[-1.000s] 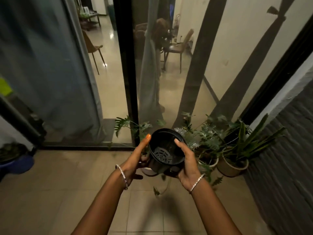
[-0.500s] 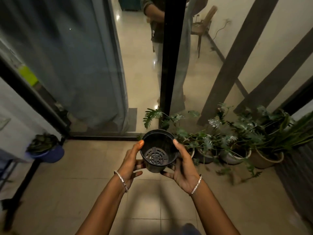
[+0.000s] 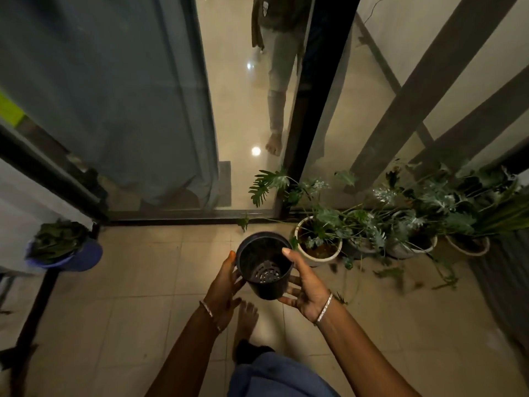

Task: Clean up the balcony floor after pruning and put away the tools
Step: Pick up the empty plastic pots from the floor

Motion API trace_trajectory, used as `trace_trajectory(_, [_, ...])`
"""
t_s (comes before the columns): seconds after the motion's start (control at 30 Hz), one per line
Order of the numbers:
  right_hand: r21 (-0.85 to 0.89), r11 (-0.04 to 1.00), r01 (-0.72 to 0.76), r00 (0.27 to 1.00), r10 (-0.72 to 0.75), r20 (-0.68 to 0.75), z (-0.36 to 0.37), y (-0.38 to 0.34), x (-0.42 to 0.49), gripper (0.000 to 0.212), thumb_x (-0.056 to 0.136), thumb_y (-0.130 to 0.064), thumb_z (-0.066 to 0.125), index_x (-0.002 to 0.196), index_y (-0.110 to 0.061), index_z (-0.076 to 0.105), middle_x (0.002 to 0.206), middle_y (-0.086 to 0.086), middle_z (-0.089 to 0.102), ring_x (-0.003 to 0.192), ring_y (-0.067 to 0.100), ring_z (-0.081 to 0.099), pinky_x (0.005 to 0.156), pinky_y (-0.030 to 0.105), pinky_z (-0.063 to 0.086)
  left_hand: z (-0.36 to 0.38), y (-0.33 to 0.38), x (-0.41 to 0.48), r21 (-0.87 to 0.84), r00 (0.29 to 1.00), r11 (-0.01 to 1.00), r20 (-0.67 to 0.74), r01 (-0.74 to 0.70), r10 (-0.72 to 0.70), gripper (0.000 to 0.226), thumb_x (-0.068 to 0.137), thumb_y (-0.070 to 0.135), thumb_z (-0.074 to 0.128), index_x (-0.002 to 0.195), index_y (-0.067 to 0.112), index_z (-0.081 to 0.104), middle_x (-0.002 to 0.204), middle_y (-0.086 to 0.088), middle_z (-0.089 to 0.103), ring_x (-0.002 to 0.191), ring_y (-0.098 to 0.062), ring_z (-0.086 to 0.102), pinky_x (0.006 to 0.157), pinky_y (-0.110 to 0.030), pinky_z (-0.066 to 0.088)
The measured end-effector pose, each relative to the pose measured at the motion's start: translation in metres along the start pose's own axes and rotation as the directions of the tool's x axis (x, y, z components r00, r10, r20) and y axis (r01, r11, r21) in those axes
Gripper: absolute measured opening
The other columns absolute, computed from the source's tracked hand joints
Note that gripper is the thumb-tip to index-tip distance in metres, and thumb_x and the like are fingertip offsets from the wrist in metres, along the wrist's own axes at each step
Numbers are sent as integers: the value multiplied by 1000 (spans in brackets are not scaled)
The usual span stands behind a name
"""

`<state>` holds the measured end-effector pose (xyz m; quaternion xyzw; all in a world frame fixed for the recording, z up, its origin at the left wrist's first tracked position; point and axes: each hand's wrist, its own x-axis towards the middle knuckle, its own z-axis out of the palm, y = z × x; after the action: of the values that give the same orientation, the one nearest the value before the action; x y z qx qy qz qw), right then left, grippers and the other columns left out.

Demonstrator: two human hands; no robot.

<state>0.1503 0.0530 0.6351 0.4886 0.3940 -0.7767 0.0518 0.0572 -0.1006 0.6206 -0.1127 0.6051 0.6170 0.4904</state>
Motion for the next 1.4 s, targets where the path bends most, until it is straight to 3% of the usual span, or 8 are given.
trace_trajectory(0.17, [181, 981, -70, 994, 84, -73, 26, -18, 56, 66, 68, -54, 77, 125, -25, 59, 120, 14, 61, 111, 33, 60, 85, 43, 56, -10, 54, 49, 90, 998, 995, 45, 37, -42, 51, 97, 64, 23, 136, 42, 46, 154, 6, 36, 143, -20, 29, 116, -54, 11])
trace_trajectory(0.27, [304, 950, -73, 995, 89, -41, 34, -29, 79, 69, 67, -52, 81, 126, -20, 62, 125, 17, 62, 113, 35, 62, 98, 52, 51, -9, 84, 74, 158, 993, 987, 106, 41, -58, 58, 95, 68, 13, 139, 46, 43, 155, 7, 33, 146, -18, 23, 116, -56, 5])
trace_trajectory(0.4, [428, 904, -6, 997, 38, -68, 48, -39, 98, 45, 83, -36, 72, 123, -18, 63, 126, 9, 64, 117, 31, 60, 102, 51, 47, -17, 110, 108, 241, 978, 970, 191, 39, -87, 65, 92, 71, 6, 146, 47, 35, 158, 7, 29, 148, -17, 18, 116, -57, -1])
trace_trajectory(0.63, [571, 813, 117, 974, 19, -227, 66, -36, 125, 37, 91, -28, 63, 128, -24, 62, 123, 7, 66, 118, 26, 60, 101, 51, 49, -26, 143, 165, 419, 902, 899, 328, 128, -281, 73, 88, 76, 8, 145, 42, 37, 158, 3, 29, 146, -20, 21, 115, -54, 6])
trace_trajectory(0.9, [493, 850, 184, 776, 183, -604, 106, 2, 195, 26, 98, -1, 47, 113, -14, 64, 122, 19, 65, 112, 37, 59, 97, 60, 48, -46, 156, 255, 752, 802, 648, 312, 119, -509, 70, 88, 69, 31, 144, 30, 42, 155, 0, 36, 142, -23, 32, 115, -53, 20])
trace_trajectory(1.07, [629, 746, 220, 678, 347, -648, 117, 51, 274, 22, 95, -5, 53, 96, -19, 69, 109, 19, 69, 101, 36, 64, 83, 57, 56, -50, 126, 322, 803, 827, 589, 273, 85, -491, 48, 99, 50, 39, 139, 25, 48, 144, 1, 47, 136, -21, 40, 109, -46, 29])
trace_trajectory(1.23, [691, 687, 226, 654, 419, -630, 92, 101, 369, 22, 93, 4, 53, 94, -12, 69, 99, 19, 67, 94, 35, 64, 86, 56, 55, -66, 50, 413, 808, 891, 589, 283, -22, -355, 15, 96, 36, 56, 109, 38, 62, 119, 8, 62, 114, -12, 56, 98, -37, 42])
trace_trajectory(1.4, [700, 693, 173, 659, 446, -605, 40, 155, 486, 21, 87, 13, 55, 86, -3, 68, 99, 28, 66, 95, 39, 63, 90, 59, 52, -86, -31, 509, 804, 916, 572, 339, -164, -214, 29, 93, 19, 63, 114, 39, 62, 120, 11, 62, 120, -18, 56, 103, -35, 43])
